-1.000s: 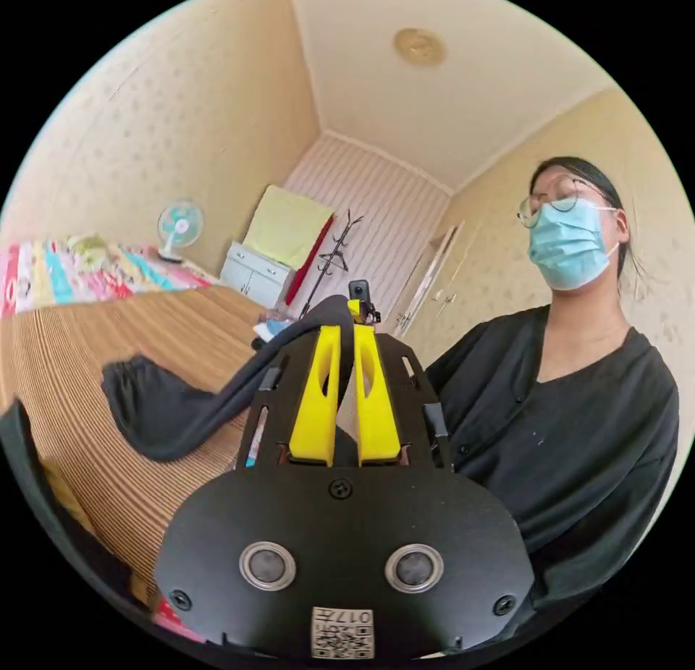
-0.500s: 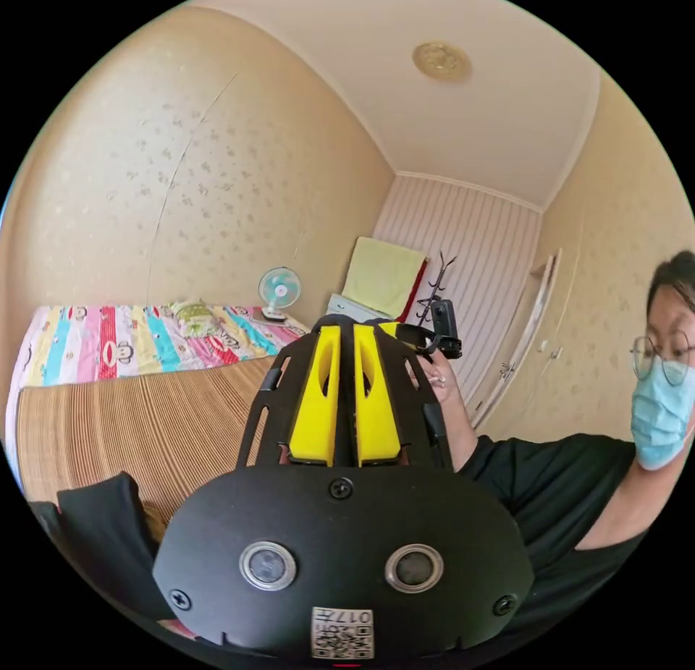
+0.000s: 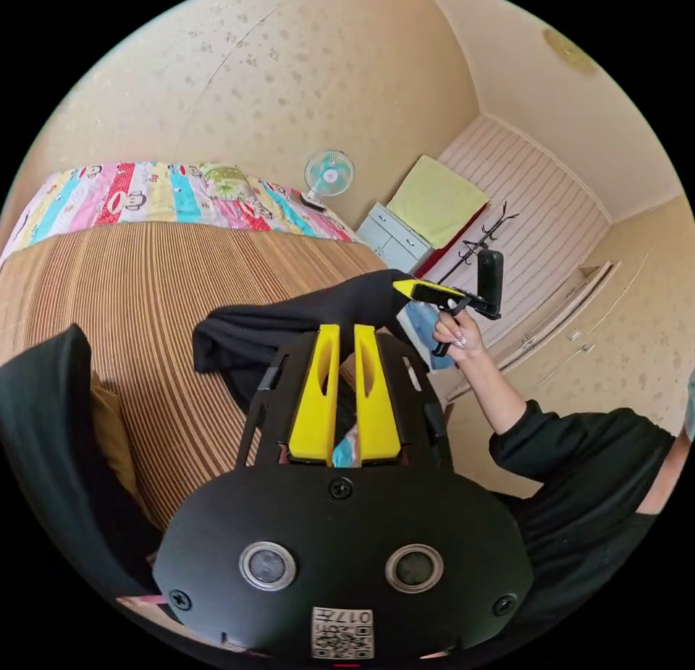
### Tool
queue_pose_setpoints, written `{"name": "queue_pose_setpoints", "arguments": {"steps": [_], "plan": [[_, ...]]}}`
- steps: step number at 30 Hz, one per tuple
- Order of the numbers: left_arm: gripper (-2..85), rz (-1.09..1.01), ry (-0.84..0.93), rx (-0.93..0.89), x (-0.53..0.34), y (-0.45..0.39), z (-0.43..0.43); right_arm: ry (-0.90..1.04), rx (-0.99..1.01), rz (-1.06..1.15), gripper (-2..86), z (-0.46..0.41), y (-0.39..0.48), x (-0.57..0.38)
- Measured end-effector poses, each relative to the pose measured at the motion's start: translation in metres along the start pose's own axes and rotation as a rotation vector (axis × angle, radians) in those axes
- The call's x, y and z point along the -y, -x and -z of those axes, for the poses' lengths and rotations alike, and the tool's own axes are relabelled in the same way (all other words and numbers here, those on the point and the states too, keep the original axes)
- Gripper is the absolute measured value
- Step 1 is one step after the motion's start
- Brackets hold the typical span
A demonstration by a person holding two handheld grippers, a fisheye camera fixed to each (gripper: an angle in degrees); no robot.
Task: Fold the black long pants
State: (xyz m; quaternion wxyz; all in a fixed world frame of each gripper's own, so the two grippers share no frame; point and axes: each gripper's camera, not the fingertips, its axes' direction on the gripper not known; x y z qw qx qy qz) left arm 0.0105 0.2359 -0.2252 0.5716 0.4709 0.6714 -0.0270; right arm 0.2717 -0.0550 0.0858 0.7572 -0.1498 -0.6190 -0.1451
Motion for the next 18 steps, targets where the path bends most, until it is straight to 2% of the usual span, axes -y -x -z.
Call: {"name": "queue_pose_setpoints", "arguments": {"steps": [3,4,6,8,11,13,18], "plan": [[4.5,0.112,0.156,-0.036,-0.096,0.04,-0.058,0.125,0.087,-0.082,3.4,-0.035,-0.009,-0.105],[5.0,0.196,0.196,-0.022,-0.131,0.064,-0.072,0.179,0.101,-0.173,4.3,-0.05,-0.016,-0.145],[6.7,0.318,0.188,-0.049,-0.171,0.1,-0.077,0.201,0.129,-0.321,6.2,-0.06,-0.03,-0.199],[12.2,0.485,0.096,-0.152,-0.192,0.149,-0.063,0.119,0.23,-0.511,8.3,-0.053,-0.057,-0.244],[16.9,0.535,-0.026,-0.24,-0.152,0.19,-0.047,-0.076,0.307,-0.618,11.6,-0.033,-0.093,-0.245],[17.3,0.504,-0.037,-0.229,-0.102,0.204,-0.049,-0.125,0.295,-0.635,13.8,-0.03,-0.116,-0.221],[18.0,0.511,0.015,-0.114,0.018,0.242,-0.094,-0.072,0.346,-0.639,19.6,-0.07,-0.173,-0.142]]}}
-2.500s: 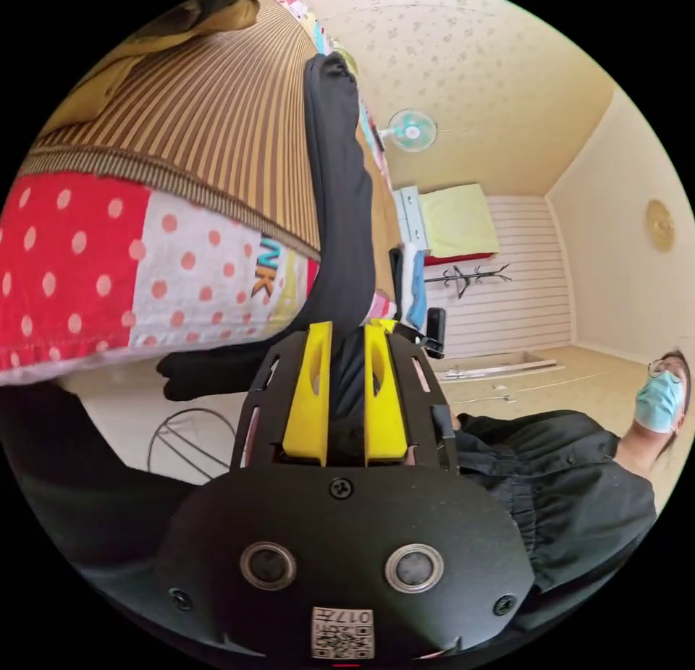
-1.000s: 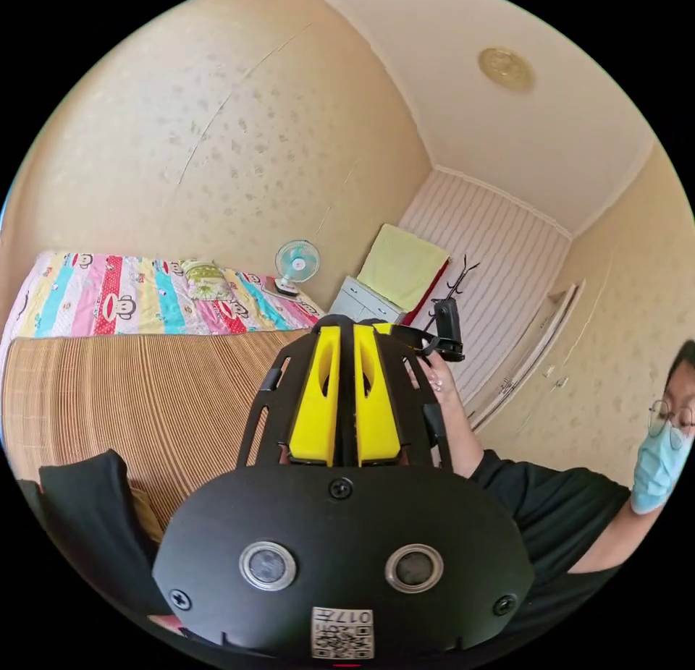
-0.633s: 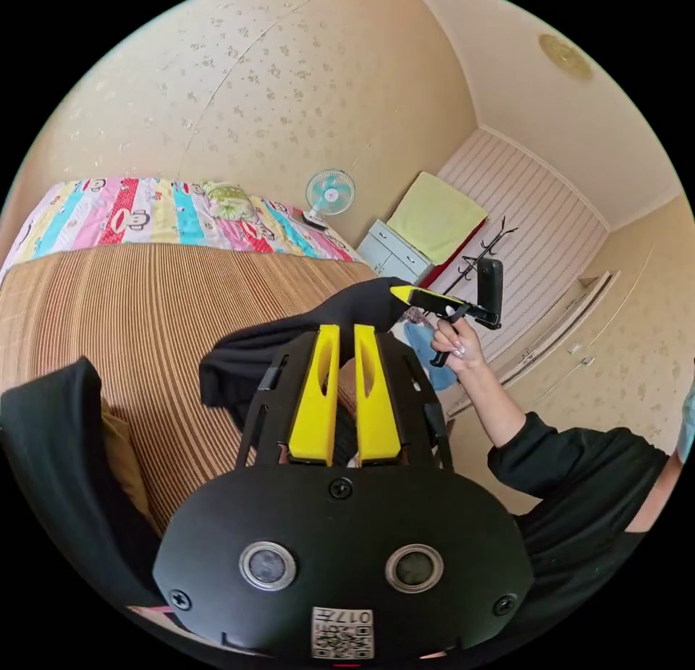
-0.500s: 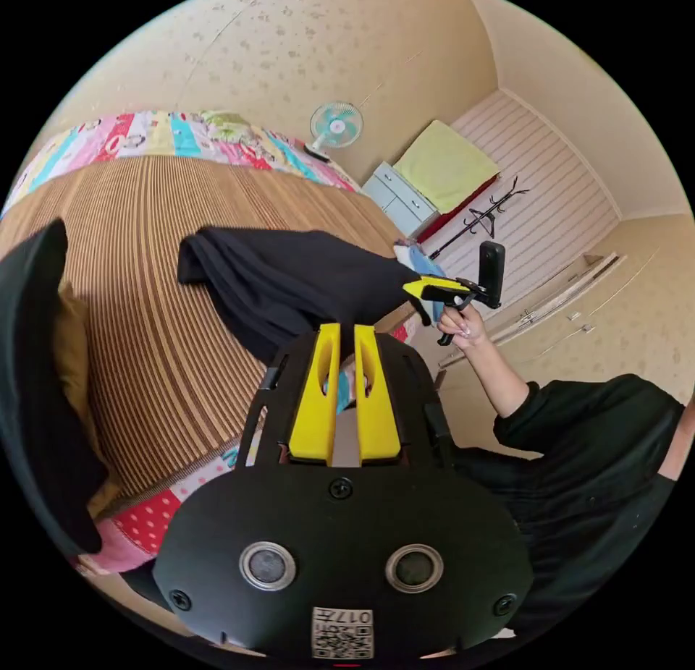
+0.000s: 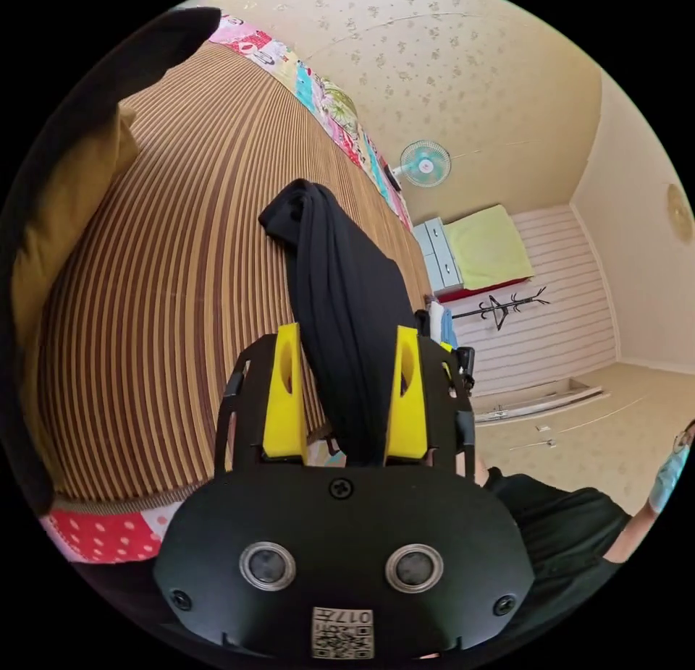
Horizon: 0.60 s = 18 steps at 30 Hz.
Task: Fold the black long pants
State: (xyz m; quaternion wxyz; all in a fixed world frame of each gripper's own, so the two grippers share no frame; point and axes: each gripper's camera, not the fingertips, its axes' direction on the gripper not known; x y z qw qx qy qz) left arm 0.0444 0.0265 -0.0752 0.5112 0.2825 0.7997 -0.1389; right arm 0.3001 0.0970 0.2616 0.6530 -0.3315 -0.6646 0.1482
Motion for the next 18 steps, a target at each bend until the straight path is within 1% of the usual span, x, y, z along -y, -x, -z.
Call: {"name": "queue_pose_setpoints", "arguments": {"steps": [2,3,4,6,9,10,14,16,18], "plan": [[18.1,0.031,0.08,0.026,0.037,0.007,-0.036,0.079,-0.033,-0.034,21.3,-0.03,-0.011,0.032],[17.5,0.031,0.094,0.042,0.041,0.008,-0.043,0.096,-0.056,-0.043,21.1,-0.036,-0.013,0.037],[16.4,-0.005,0.088,0.07,0.043,0.004,-0.049,0.125,-0.088,-0.041,20.9,-0.048,-0.016,0.042],[15.1,-0.054,0.068,0.092,0.037,-0.007,-0.052,0.142,-0.084,-0.032,19.8,-0.055,-0.015,0.04],[14.5,-0.056,0.093,0.022,0.013,-0.013,-0.062,0.178,-0.051,-0.029,17.7,-0.065,-0.014,0.019],[14.1,-0.023,0.094,-0.032,-0.003,-0.008,-0.062,0.192,-0.004,-0.045,16.5,-0.067,-0.018,0.006],[12.5,0.03,0.053,-0.168,-0.074,0.005,-0.026,0.155,0.224,-0.096,13.3,-0.053,-0.023,-0.045],[11.7,0.031,0.033,-0.178,-0.106,-0.007,-0.003,0.159,0.249,-0.079,12.5,-0.05,-0.008,-0.065],[11.3,-0.006,-0.008,-0.162,-0.129,-0.031,0.032,0.171,0.253,-0.01,11.7,-0.047,0.017,-0.075]]}}
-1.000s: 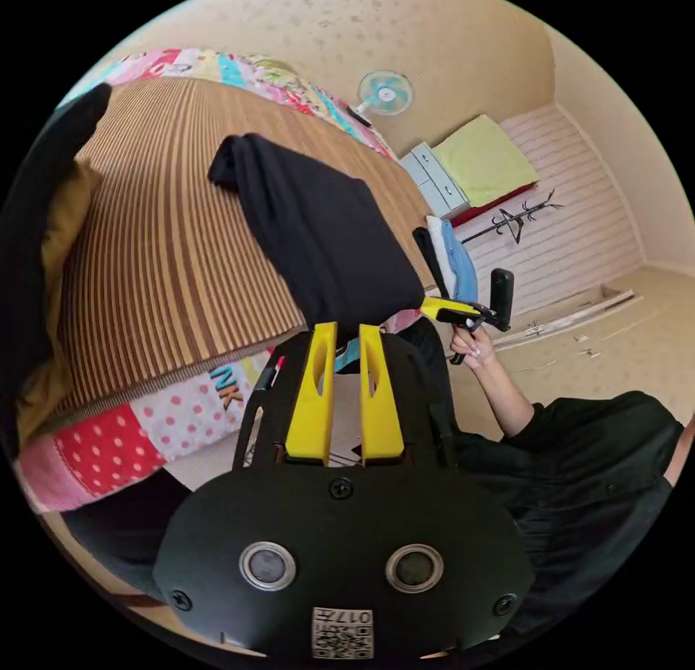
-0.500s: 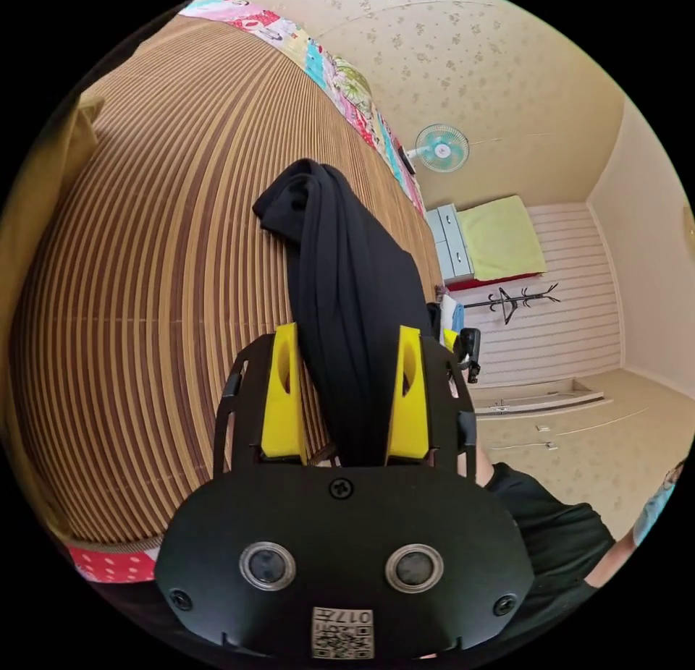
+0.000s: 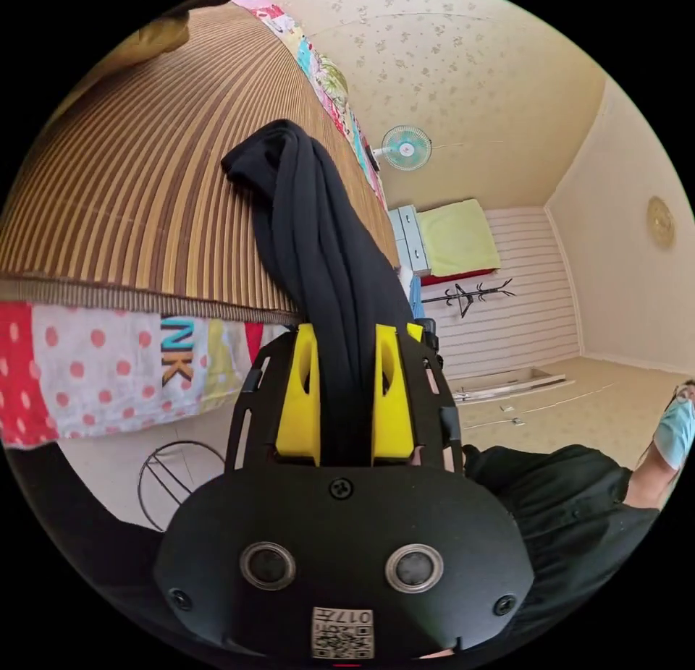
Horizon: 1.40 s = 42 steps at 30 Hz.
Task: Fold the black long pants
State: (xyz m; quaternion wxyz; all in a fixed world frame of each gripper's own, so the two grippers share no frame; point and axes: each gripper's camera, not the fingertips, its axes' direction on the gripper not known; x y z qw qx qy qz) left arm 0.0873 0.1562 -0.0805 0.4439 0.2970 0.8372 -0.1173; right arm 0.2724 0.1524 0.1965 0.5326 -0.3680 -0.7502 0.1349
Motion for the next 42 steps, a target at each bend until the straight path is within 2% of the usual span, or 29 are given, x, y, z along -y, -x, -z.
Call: {"name": "queue_pose_setpoints", "arguments": {"steps": [3,11,13,16,18,20,23,25,29,31,34,37,38,39,41,42], "plan": [[11.2,-0.073,-0.108,0.048,-0.007,-0.065,0.067,0.014,0.05,0.101,10.5,-0.013,0.047,0.008],[11.2,-0.427,-0.411,0.266,0.08,-0.258,0.315,0.039,0.192,0.497,9.4,-0.102,0.221,0.113],[11.5,-0.421,-0.439,0.354,0.104,-0.281,0.37,0.025,0.207,0.525,9.7,-0.133,0.25,0.133],[13.2,-0.28,-0.454,0.501,0.143,-0.262,0.452,0.014,0.172,0.464,10.5,-0.202,0.265,0.157],[14.2,-0.134,-0.486,0.542,0.149,-0.215,0.492,0.052,0.126,0.367,10.9,-0.249,0.25,0.168],[14.6,0.024,-0.546,0.555,0.124,-0.142,0.521,0.119,-0.005,0.235,10.8,-0.303,0.206,0.17],[13.6,0.082,-0.561,0.56,0.065,-0.074,0.502,0.204,-0.125,0.157,8.0,-0.329,0.146,0.146],[13.4,0.08,-0.575,0.57,0.024,-0.051,0.474,0.236,-0.046,0.211,5.8,-0.321,0.124,0.123],[12.5,-0.033,-0.725,0.558,-0.081,-0.055,0.385,0.293,-0.088,0.322,2.2,-0.259,0.094,0.074],[11.9,-0.1,-0.719,0.547,-0.107,-0.065,0.337,0.26,-0.172,0.339,1.4,-0.214,0.084,0.056],[10.0,-0.168,-0.614,0.505,-0.122,-0.075,0.248,0.11,-0.439,0.28,1.0,-0.12,0.07,0.03],[4.4,-0.254,-0.522,0.396,-0.125,-0.085,0.165,-0.064,-0.707,0.181,0.9,-0.018,0.07,0.007],[0.9,-0.309,-0.519,0.347,-0.127,-0.095,0.141,-0.172,-0.802,0.132,1.0,0.026,0.077,-0.005],[0.5,-0.332,-0.511,0.325,-0.126,-0.1,0.13,-0.243,-0.844,0.112,1.1,0.05,0.083,-0.012],[-0.5,-0.376,-0.432,0.257,-0.111,-0.114,0.085,-0.545,-0.958,0.025,1.5,0.133,0.108,-0.045],[-0.7,-0.381,-0.408,0.244,-0.106,-0.117,0.074,-0.616,-0.984,-0.003,1.7,0.15,0.113,-0.053]]}}
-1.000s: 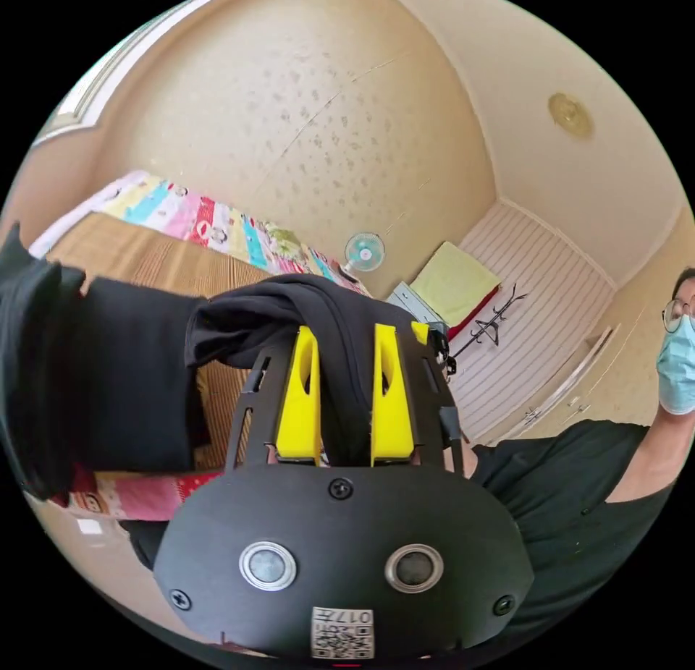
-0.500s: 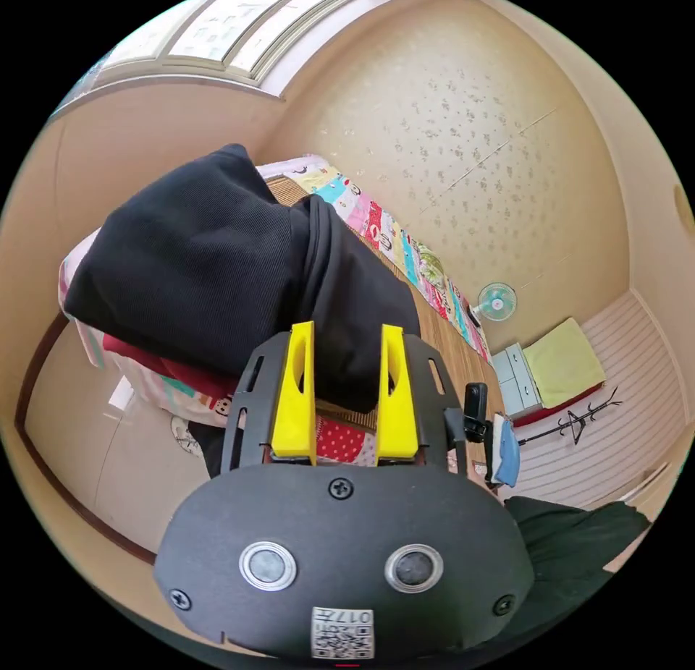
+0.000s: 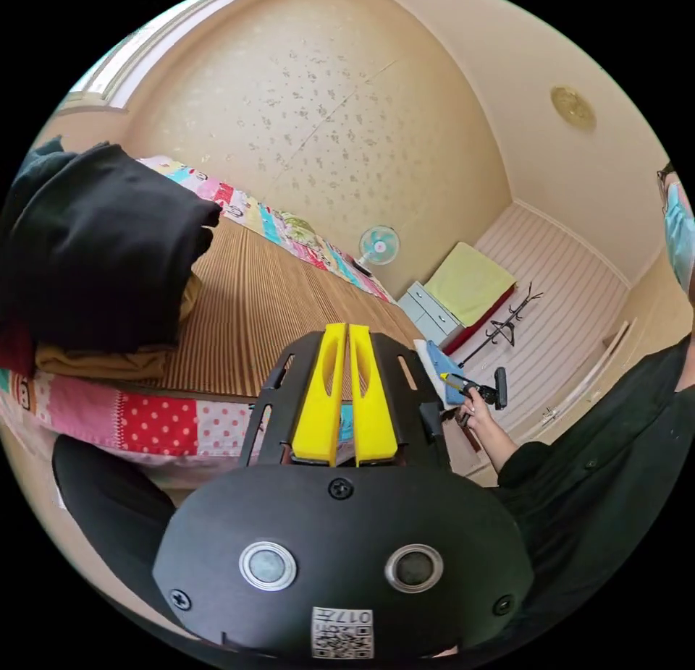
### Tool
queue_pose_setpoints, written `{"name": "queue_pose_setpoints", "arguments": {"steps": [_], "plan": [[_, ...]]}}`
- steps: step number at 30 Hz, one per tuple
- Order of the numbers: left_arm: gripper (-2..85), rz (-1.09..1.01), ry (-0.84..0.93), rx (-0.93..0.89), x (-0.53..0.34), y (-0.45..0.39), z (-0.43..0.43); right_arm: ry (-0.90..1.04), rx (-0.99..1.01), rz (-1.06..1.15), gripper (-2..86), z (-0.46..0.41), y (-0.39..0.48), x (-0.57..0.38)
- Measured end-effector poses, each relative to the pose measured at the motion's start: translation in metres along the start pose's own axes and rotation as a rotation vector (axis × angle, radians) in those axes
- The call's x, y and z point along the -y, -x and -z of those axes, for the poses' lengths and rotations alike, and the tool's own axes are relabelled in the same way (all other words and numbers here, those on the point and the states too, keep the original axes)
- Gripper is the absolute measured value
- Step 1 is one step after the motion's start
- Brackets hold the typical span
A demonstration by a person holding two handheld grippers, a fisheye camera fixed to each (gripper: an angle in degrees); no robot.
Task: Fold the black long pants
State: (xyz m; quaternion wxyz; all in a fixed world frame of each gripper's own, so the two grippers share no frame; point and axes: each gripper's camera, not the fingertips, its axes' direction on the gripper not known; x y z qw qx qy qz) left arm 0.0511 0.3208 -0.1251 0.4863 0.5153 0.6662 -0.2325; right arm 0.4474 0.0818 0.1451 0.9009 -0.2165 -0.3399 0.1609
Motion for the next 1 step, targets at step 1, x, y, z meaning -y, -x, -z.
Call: {"name": "queue_pose_setpoints", "arguments": {"steps": [1], "plan": [[-0.8,-0.011,0.039,-0.039,0.0025,-0.0074,-0.0205,-0.096,-0.091,-0.103,2.4,0.0266,-0.0242,0.0036]]}}
